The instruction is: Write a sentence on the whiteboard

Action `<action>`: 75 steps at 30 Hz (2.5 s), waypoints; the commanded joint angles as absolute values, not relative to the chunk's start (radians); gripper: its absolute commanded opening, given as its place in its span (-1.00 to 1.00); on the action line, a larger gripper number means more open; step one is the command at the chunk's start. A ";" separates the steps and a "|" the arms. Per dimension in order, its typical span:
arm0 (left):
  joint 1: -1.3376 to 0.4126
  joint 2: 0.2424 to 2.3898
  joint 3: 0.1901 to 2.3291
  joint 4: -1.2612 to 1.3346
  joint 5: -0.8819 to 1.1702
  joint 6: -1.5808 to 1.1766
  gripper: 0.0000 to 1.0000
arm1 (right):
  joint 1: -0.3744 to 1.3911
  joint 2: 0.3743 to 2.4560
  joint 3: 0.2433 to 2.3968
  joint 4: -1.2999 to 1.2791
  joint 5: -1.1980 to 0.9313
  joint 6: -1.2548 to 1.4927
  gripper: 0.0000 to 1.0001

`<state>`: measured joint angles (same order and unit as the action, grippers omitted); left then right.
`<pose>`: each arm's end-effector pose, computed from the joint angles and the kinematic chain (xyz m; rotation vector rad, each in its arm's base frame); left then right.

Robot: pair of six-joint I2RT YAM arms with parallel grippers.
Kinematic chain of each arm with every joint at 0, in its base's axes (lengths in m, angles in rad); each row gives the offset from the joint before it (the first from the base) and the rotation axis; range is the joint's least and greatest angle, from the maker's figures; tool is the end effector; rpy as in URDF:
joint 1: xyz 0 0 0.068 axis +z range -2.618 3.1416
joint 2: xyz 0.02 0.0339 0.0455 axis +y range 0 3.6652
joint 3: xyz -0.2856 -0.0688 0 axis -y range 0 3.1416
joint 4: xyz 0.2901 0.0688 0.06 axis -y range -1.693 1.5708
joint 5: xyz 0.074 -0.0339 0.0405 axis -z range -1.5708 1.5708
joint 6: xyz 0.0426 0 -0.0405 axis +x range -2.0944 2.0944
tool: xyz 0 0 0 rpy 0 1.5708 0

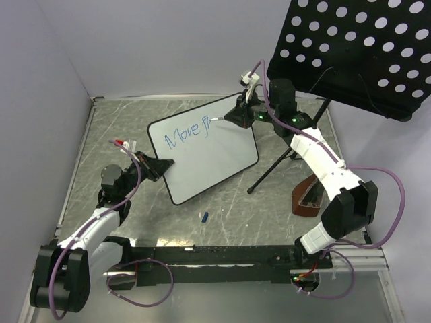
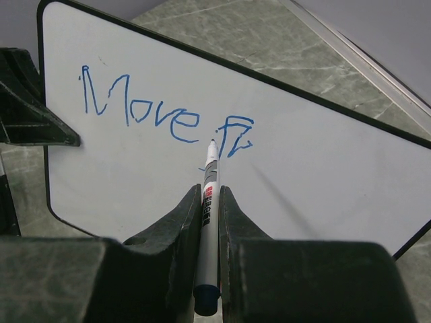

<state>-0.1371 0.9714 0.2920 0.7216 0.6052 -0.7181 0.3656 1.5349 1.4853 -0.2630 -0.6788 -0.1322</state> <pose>0.2257 -0.0556 0.2183 0.0401 1.6499 -1.1246 0.3681 0.1696 0.4115 -0.9056 1.6561 0.7960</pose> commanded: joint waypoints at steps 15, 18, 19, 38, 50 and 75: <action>-0.143 0.962 0.302 0.687 0.637 -0.604 -0.98 | 0.393 1.589 1.517 -0.241 -0.638 -0.137 -1.00; -0.143 0.966 0.302 0.690 0.638 -0.606 -0.98 | 0.399 1.611 1.537 -0.264 -0.638 -0.140 -1.00; -0.143 0.963 0.302 0.689 0.637 -0.606 -0.98 | 0.400 1.614 1.537 -0.264 -0.637 -0.140 -1.00; -0.143 0.963 0.301 0.690 0.640 -0.606 -0.98 | 0.422 1.643 1.554 -0.267 -0.588 -0.140 -1.00; -0.143 0.968 0.305 0.690 0.643 -0.604 -0.98 | 0.426 1.658 1.563 -0.264 -0.575 -0.124 -1.00; -0.143 0.969 0.304 0.695 0.644 -0.604 -0.98 | 0.430 1.651 1.549 -0.229 -0.508 -0.069 -1.00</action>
